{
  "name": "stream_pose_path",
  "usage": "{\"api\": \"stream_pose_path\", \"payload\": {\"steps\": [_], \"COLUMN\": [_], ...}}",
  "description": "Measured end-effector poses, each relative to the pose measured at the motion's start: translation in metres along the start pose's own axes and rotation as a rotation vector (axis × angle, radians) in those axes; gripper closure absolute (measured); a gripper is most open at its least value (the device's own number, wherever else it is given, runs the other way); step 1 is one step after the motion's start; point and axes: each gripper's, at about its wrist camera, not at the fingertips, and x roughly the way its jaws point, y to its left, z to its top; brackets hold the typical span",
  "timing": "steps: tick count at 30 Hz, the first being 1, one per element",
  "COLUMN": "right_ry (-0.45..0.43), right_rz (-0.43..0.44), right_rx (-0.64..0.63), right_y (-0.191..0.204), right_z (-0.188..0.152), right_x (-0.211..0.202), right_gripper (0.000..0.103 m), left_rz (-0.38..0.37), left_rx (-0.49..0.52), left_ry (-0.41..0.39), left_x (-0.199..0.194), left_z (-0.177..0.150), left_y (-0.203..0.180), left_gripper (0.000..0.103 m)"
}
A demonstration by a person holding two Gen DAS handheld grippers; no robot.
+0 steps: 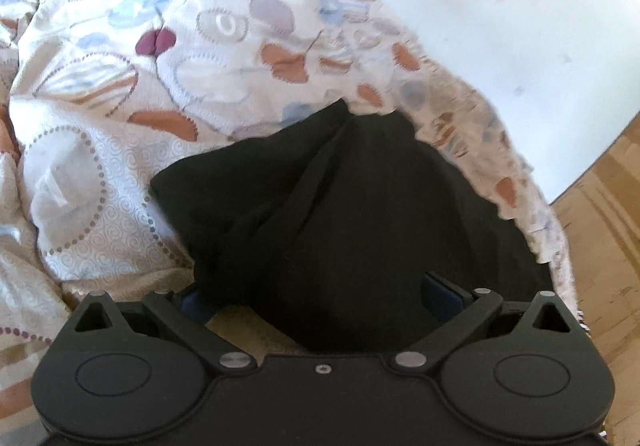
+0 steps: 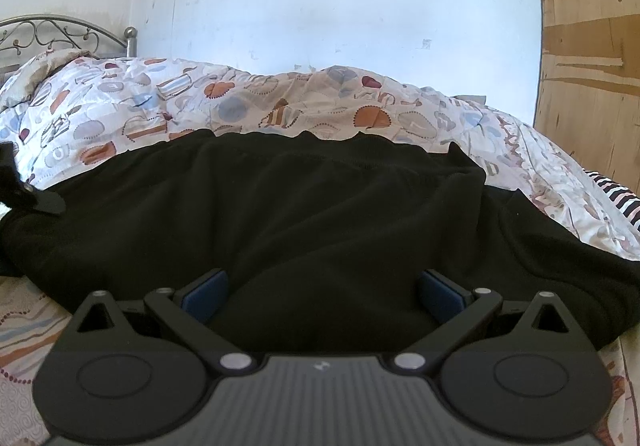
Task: Fold small clothes
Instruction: 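Close the left gripper on the black shirt bundle and lift it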
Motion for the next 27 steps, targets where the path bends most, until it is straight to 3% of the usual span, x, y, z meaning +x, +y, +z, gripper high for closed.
{"api": "stream_pose_path", "payload": {"steps": [5,10,12,14,22,24,27], "right_ry": [0.0,-0.001,-0.002,-0.003,-0.005,-0.005,-0.005], "right_rz": [0.001,0.002,0.003,0.003,0.007,0.006,0.006], "right_rx": [0.001,0.003,0.005,0.006,0.011,0.01,0.011], "right_y": [0.0,0.0,0.0,0.001,0.001,0.0,0.0], "right_z": [0.0,0.0,0.0,0.0,0.0,0.0,0.0], "right_x": [0.0,0.0,-0.001,-0.001,-0.001,-0.001,-0.001], "right_gripper": [0.0,0.0,0.0,0.0,0.0,0.0,0.0], "left_rz": [0.06,0.13,0.139,0.141,0.14,0.13,0.106], "left_rx": [-0.037,-0.122,-0.149,-0.151,-0.149,-0.15,-0.139], "left_ry": [0.003,-0.019,-0.036,-0.053,-0.041,-0.052,-0.061], "left_x": [0.007,-0.003,-0.009,-0.013,-0.011,-0.013,-0.019], "left_z": [0.004,0.008,0.01,0.011,0.018,0.021,0.027], "left_y": [-0.005,0.001,0.004,0.005,0.004,0.004,0.004], "left_gripper": [0.005,0.029,0.045,0.053,0.055,0.065,0.07]}}
